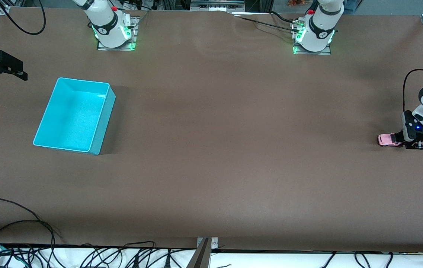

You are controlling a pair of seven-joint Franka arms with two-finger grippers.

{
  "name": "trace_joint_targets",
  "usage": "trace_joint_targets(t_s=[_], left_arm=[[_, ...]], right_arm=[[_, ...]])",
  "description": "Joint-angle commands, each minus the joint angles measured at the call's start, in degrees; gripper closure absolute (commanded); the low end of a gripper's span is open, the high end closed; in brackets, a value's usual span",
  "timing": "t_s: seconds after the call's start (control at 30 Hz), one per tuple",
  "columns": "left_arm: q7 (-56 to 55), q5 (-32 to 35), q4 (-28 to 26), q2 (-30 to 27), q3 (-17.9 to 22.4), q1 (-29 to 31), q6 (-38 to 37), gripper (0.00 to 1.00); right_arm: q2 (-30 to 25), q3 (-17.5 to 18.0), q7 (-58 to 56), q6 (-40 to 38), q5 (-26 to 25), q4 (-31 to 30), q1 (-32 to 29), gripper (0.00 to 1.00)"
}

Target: Wind and store pink jeep toy

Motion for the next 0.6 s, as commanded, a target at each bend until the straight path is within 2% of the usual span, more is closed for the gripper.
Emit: trace_joint_targets(t_s=[0.0, 0.43, 0.47, 0.5, 0.57], left_arm=[[2.3, 1.2, 1.6, 4.1, -0.1, 1.4, 0.5, 1.00], [4.5, 1.1, 3.0, 4.5, 0.0, 2.4, 0.4, 1.00], [4.5, 1.1, 3.1, 4.5, 0.0, 2.5, 0.4, 0.97], [4.5, 1.1, 3.3, 4.6, -0.1, 2.6, 0.4, 0.84], [4.5, 0.8, 3.3, 4.5, -0.1, 2.7, 0.3, 0.52]], right_arm=[[0.2, 0.0, 0.6, -0.9, 0.3, 1.0, -0.1, 0.00], [0.2, 0.0, 0.6, -0.9, 0.3, 1.0, 0.0, 0.00], [0.2, 0.0, 0.6, -0.9, 0.3, 1.0, 0.0, 0.00], [0.2, 0.0, 0.6, -0.9, 0.3, 1.0, 0.0, 0.00], [0.2, 0.0, 0.6, -0.7, 0.3, 1.0, 0.0, 0.00]])
